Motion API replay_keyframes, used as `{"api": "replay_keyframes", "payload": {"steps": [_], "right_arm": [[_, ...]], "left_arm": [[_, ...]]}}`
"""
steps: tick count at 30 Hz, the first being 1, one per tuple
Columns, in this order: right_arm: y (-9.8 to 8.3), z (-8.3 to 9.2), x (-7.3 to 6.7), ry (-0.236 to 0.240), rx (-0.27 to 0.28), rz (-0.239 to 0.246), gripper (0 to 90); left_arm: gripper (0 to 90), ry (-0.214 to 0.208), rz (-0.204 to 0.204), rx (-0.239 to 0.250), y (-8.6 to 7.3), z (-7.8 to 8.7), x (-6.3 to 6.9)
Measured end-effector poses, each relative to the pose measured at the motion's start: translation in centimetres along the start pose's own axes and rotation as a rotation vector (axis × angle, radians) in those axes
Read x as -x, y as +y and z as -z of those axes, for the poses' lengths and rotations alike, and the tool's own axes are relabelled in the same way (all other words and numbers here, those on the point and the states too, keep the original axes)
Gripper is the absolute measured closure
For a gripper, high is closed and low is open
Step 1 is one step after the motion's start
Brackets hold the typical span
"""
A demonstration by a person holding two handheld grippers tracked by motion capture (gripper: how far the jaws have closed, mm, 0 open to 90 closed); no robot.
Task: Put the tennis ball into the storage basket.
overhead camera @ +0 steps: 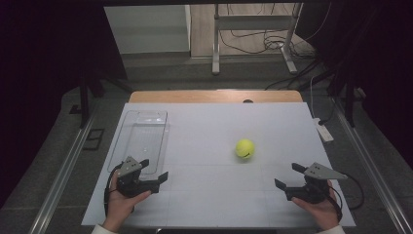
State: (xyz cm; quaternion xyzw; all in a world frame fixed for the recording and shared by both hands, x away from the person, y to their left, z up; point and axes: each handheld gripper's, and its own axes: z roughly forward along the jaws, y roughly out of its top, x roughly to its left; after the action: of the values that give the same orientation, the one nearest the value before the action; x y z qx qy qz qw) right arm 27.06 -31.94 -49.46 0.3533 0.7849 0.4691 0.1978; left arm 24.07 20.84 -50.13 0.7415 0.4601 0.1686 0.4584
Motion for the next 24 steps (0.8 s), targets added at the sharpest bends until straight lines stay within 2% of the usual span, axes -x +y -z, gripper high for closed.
{"api": "replay_keyframes", "payload": {"steps": [4, 8, 16, 24], "right_arm": [[-0.07, 0.04, 0.02, 0.001, -0.007, 0.005, 10.5], [-0.17, 0.01, -0.02, -0.003, -0.008, -0.005, 10.5], [-0.13, -0.12, 0.0, 0.01, -0.006, -0.006, 10.5], [-0.11, 0.16, -0.08, 0.001, 0.0, -0.01, 10.6]], "left_arm": [[11.3, 0.003, -0.006, -0.003, 0.03, -0.09, 0.07], [11.3, -0.001, 0.006, -0.002, 0.02, -0.08, 0.09], [11.4, 0.004, -0.006, -0.008, -0.06, -0.05, 0.32], [11.4, -0.003, -0.01, -0.014, 0.01, -0.24, 0.52]]}}
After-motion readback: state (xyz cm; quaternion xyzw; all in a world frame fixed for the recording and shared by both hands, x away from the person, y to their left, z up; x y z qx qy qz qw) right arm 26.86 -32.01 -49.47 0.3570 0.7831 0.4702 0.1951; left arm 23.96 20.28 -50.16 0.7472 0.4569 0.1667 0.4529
